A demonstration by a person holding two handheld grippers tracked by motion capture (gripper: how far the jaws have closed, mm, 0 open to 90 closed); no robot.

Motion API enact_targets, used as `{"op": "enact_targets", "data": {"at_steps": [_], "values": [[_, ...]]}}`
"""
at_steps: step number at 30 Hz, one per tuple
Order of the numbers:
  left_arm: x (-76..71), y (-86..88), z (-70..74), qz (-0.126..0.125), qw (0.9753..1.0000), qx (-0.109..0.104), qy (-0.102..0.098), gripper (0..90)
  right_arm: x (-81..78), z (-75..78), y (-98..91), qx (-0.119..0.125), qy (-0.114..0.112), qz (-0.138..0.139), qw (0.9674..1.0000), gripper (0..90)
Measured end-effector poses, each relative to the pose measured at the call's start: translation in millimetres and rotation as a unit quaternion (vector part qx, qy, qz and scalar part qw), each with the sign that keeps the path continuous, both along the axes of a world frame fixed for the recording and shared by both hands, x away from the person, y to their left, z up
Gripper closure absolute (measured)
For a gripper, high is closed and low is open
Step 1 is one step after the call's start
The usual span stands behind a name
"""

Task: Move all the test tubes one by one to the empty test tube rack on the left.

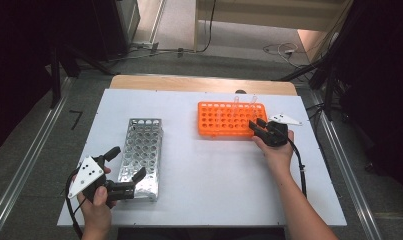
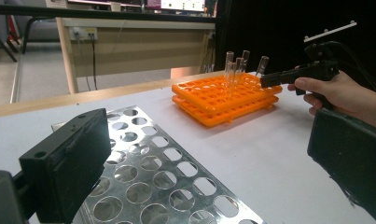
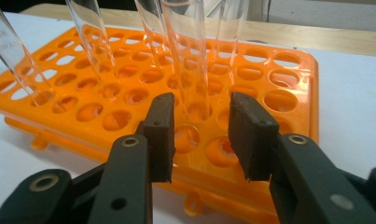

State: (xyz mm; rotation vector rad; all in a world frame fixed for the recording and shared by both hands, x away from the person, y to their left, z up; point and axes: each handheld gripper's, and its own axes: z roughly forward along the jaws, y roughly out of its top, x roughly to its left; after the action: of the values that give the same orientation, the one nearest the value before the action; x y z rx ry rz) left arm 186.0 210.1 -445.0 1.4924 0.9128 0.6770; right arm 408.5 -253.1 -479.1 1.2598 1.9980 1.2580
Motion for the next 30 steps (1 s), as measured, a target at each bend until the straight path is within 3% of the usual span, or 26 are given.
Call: {"op": "enact_targets", "data": {"at_steps": [17,23,30], "values": [[0.3,-2.7,1.0,-0.005,1.0000,0.003,0.001,0.0,14.8,-4.0,16.0,-0.017,-0.019,-0.009,0.9996,73.3],[0.5,-5.6,1.6,-0.009,0.9999,0.006,0.000,0.0,16.5,-3.9,13.2,-0.007,-0.015,-0.011,0.9998,74.0],[0.6,-6.4,1.9,-0.009,0.9999,0.008,0.000,0.0,14.5,2.3,11.0,0.004,-0.026,-0.003,0.9997,74.1]]}}
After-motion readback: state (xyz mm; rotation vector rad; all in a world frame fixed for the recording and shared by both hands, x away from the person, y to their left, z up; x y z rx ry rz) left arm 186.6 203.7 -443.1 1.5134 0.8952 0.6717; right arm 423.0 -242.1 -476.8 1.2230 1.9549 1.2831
